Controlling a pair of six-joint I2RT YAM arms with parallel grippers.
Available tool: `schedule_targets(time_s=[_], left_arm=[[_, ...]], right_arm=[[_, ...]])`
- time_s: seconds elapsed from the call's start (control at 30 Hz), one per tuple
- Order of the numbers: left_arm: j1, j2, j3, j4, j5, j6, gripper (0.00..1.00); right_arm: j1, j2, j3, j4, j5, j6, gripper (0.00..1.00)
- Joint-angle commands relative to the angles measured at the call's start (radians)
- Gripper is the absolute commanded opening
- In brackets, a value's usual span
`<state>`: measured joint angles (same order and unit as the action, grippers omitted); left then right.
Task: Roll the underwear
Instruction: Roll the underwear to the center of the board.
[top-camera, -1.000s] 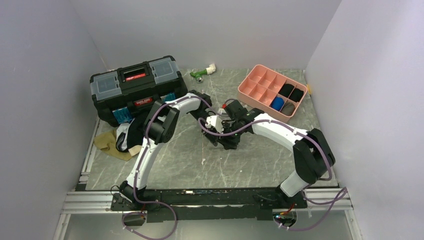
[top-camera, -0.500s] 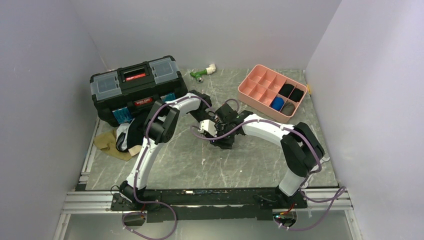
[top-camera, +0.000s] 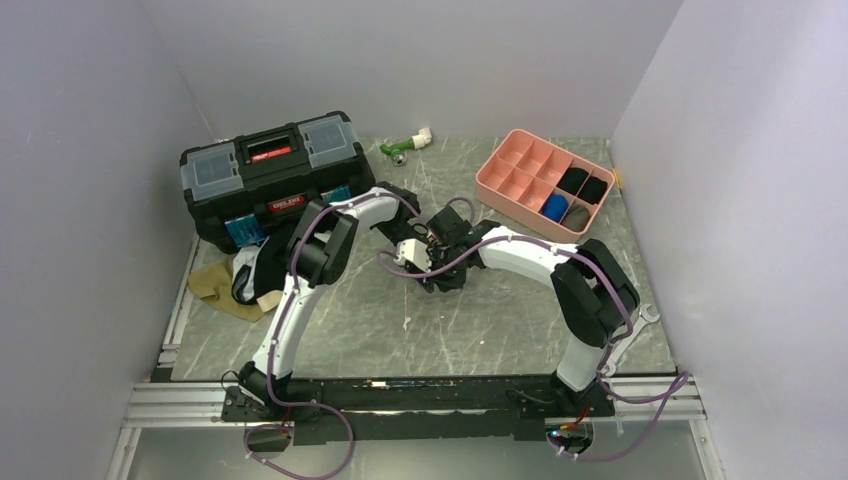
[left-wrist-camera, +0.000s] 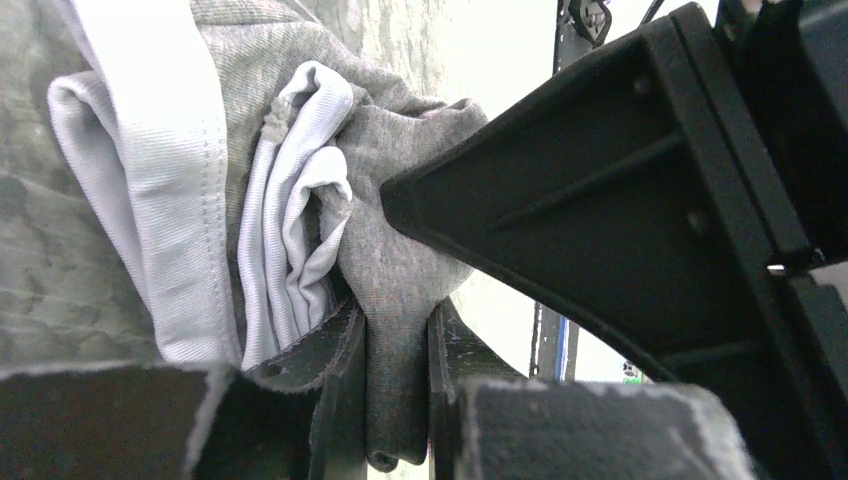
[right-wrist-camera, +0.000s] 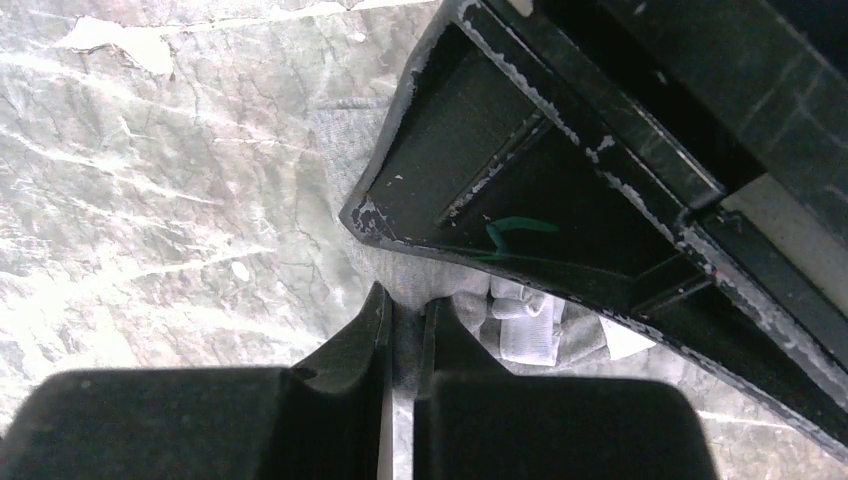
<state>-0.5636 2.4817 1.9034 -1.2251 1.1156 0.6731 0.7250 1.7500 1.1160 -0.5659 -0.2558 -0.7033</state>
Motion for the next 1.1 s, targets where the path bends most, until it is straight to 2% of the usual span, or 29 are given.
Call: schedule_targets(time_s=[0.0,0.27,0.5,0.8,1.07], left_arm=[[0.004,-0.014,-0.078,0.078,-0.118,-0.015,0.24],[0.031,-0.069,-0.125,0.105,-0.120,-0.049,0.46],[0.072,-0.125,-0.181,0.131,-0.112,-0.057,0.56],[0.115,-0.171,-0.209,0.099,-0.096,-0.023,0.60],[0.182,-0.284,-0.318,0.129,-0.073,-0.013,0.60]], right_arm=[[0.008,0.072,-0.022,-0.071,-0.074,0.018,0.00],[-0.004,0.080,-0.036,-0.102,-0.094,0.021,0.00],[-0.015,0.077,-0.038,-0.111,-0.104,0.021,0.00],[-0.032,0.068,-0.046,-0.120,-0.120,0.026,0.00],[-0.068,0.073,-0.012,-0.153,-0.184,0.021,0.00]])
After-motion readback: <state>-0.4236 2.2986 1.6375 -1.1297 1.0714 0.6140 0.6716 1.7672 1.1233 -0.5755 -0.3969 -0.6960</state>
